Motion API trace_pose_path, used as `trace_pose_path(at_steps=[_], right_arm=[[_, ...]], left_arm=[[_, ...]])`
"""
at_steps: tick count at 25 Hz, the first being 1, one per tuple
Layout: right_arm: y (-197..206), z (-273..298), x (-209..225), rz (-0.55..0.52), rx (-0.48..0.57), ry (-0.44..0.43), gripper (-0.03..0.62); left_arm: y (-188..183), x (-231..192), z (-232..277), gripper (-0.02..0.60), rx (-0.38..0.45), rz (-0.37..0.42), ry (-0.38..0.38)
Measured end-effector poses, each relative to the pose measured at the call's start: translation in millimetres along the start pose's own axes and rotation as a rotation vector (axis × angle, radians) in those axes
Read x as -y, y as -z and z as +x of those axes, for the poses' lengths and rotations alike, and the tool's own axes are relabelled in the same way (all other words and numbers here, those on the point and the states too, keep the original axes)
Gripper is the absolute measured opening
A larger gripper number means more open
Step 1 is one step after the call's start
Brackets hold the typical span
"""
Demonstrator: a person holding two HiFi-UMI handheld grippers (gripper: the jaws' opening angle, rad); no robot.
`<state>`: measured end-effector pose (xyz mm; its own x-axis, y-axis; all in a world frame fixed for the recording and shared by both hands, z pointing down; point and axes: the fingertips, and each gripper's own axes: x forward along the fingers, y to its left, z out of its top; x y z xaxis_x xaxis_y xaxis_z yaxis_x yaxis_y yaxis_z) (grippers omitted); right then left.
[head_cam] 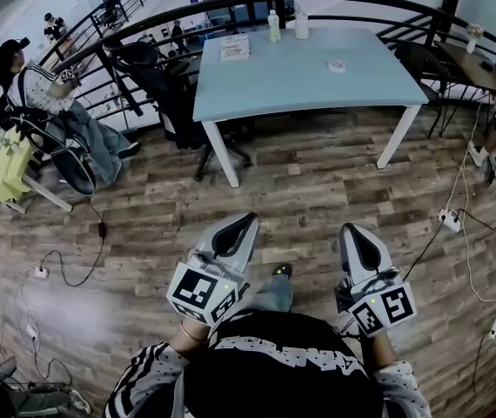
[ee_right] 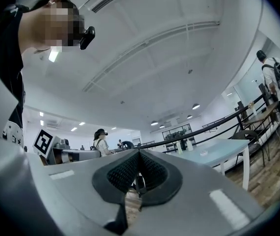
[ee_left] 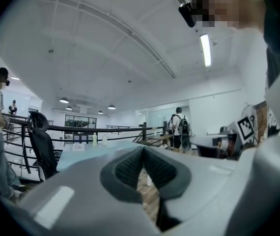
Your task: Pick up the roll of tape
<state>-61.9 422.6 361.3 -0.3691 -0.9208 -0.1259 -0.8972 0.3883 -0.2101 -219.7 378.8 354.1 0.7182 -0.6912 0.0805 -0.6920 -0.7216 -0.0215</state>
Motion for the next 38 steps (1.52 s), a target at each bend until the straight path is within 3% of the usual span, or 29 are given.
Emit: trace_pose_path(at_steps=[6,17,38], right_arm=[[6.8,45.1,9.4,-0.026,-0.042,-0.010,0.005],[3.8,130.1,51.8,-0.018,-0.072,0.004,0.005],[-10.7,198.4,122.8,-0.126,-0.135,0.214,0.005]], left_arm=[[11.2,-42.2,23.4,0.000,-0.003,-0.048,-0.023],[8.4,-104.7,91.9,0.000,-0.028,-0.019,-0.033],[11.4,-166.8,218.1,0.000,0.010,-0.117,0.147]])
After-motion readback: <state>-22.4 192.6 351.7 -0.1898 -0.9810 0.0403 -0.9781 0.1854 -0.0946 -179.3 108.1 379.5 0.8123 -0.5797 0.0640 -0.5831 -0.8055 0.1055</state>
